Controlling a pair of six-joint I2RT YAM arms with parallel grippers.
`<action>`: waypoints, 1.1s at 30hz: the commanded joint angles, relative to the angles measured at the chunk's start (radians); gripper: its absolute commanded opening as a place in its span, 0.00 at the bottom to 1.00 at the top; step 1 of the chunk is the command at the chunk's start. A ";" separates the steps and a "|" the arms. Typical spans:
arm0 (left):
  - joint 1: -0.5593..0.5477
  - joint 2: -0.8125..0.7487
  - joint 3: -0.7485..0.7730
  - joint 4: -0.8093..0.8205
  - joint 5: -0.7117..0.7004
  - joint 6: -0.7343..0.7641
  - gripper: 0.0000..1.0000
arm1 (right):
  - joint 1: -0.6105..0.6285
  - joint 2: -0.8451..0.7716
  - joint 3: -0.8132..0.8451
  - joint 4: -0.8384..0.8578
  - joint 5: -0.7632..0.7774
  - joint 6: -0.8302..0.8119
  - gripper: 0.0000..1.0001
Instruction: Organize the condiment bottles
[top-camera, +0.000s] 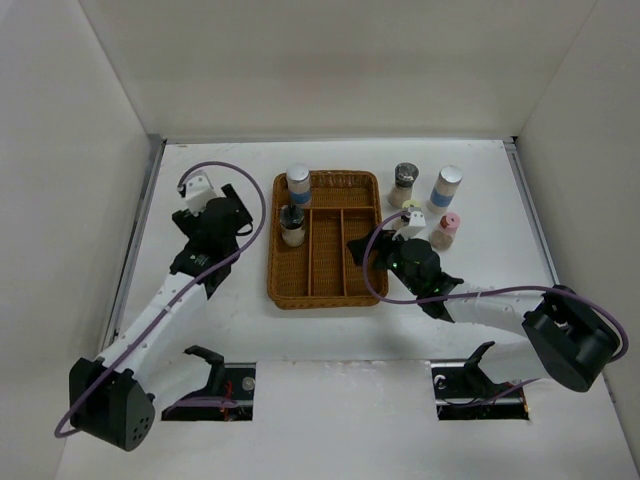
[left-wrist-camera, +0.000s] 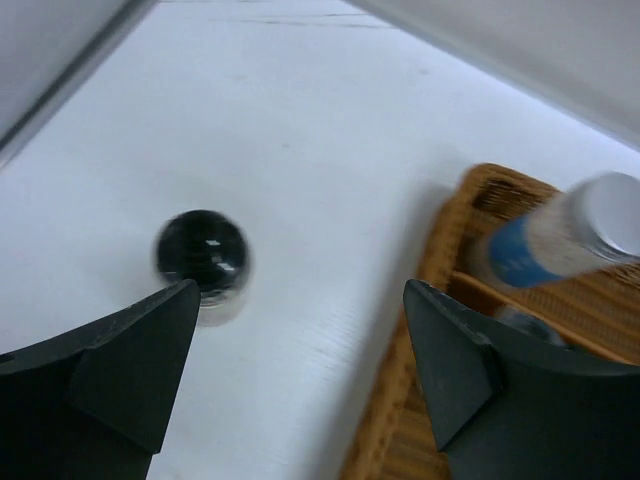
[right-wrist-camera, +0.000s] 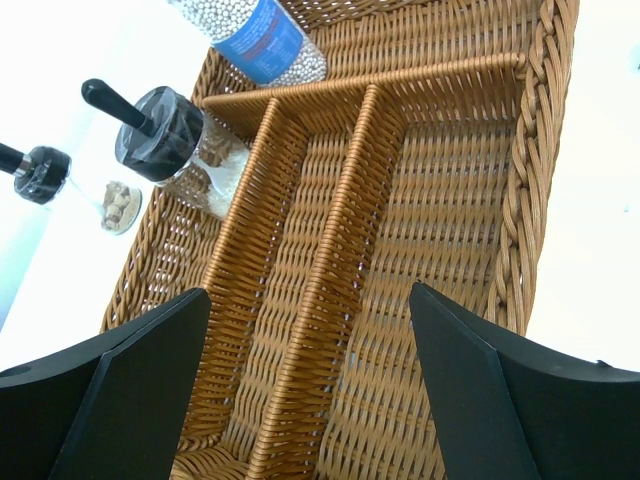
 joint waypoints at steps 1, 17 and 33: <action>0.076 -0.024 -0.038 -0.070 -0.033 -0.028 0.83 | -0.003 0.000 0.039 0.046 -0.014 -0.001 0.88; 0.205 0.232 -0.064 0.138 -0.032 -0.024 0.82 | -0.003 0.029 0.045 0.042 -0.028 0.010 0.88; 0.239 0.292 -0.087 0.214 0.013 -0.021 0.55 | -0.003 0.009 0.045 0.036 -0.021 -0.001 0.88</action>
